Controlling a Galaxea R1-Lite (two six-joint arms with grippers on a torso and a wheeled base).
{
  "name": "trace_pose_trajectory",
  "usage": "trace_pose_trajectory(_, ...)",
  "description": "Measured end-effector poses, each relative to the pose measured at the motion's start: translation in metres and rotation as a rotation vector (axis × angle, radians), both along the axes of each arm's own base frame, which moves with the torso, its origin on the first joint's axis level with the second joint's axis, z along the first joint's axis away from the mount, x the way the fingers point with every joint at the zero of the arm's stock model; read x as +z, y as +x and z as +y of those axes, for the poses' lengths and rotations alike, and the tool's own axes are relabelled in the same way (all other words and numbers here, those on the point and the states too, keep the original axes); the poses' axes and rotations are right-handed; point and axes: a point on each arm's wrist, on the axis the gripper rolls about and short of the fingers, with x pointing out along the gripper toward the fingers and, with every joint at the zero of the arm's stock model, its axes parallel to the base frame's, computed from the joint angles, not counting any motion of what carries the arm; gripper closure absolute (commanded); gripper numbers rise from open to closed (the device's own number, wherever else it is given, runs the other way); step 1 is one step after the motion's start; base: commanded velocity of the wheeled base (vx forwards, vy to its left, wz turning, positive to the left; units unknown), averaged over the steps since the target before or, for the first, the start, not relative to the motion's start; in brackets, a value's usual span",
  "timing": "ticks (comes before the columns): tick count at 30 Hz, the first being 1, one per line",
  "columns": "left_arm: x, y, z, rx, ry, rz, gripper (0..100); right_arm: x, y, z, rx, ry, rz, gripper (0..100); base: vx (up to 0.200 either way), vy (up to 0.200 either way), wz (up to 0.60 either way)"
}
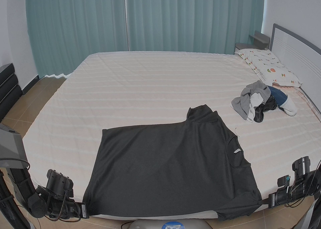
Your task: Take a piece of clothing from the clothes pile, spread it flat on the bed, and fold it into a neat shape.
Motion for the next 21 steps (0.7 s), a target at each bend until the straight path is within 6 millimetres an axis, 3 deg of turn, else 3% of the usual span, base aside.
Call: trace_pose_trajectory(21, 0.008, -0.015, 0.004, -0.084, 0.05, 0.06, 100, 0.001, -0.015, 0.002, 0.043, -0.062, 0.092, 100, 0.0, 0.0, 0.0)
